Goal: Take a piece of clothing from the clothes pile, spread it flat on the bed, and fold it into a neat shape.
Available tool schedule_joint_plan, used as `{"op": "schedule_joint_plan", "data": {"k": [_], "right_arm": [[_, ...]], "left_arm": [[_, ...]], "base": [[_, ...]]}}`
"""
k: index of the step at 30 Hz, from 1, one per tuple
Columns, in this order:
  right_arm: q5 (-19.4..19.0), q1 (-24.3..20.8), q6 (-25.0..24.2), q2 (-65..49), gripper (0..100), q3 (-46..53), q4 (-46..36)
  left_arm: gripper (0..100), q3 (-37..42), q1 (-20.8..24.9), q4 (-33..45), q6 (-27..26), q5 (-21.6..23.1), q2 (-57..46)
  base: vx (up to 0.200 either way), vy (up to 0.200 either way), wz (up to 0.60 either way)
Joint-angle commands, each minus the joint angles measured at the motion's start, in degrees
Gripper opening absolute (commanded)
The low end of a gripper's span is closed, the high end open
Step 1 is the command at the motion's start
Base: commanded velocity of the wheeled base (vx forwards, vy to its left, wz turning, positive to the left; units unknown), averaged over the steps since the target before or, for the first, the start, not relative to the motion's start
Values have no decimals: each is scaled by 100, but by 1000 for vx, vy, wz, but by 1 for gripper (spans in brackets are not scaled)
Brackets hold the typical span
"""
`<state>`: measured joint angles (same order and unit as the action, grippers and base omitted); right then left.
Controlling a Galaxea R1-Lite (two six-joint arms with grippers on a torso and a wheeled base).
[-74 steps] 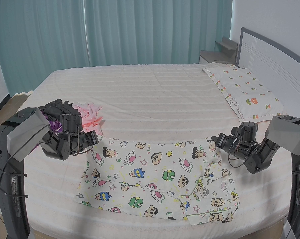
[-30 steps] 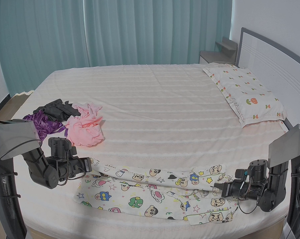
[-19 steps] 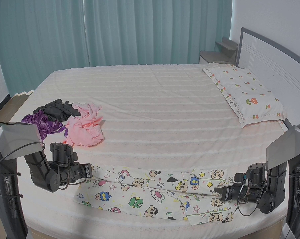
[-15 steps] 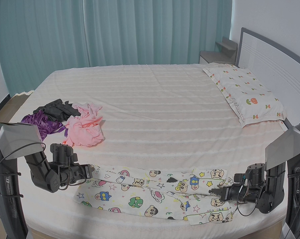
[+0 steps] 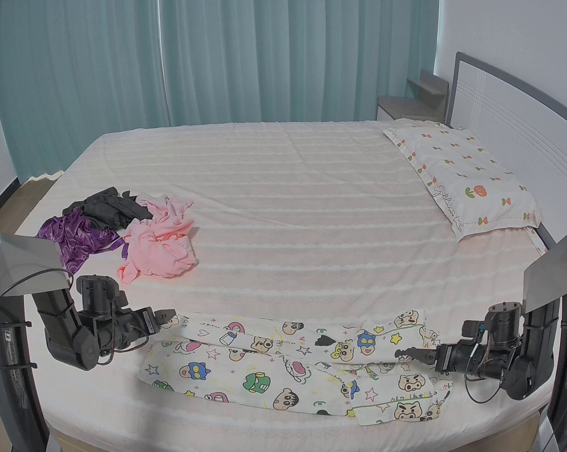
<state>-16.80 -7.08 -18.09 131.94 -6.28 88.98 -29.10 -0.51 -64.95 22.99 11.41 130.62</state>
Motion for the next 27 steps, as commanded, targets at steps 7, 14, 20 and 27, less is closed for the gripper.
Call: {"op": "schedule_joint_plan", "data": {"k": [7,14,20,27], "right_arm": [[-43,181,-450,-1355,100,144,102],[45,-716,-845,-1126,100,-778,102],[423,-1357,-1337,-476,100,-1684,85],[441,-1559,-1592,359,100,-2387,41]], "left_arm": [[100,554,-327,-18,1392,520,-845],[100,721,-336,-44,2684,1074,-1127],[100,809,-344,-228,2790,1083,-1083],[100,880,-309,-264,2790,1083,-986]], "base": [[0,0,0],[0,0,0],[0,0,0],[0,0,0]]}}
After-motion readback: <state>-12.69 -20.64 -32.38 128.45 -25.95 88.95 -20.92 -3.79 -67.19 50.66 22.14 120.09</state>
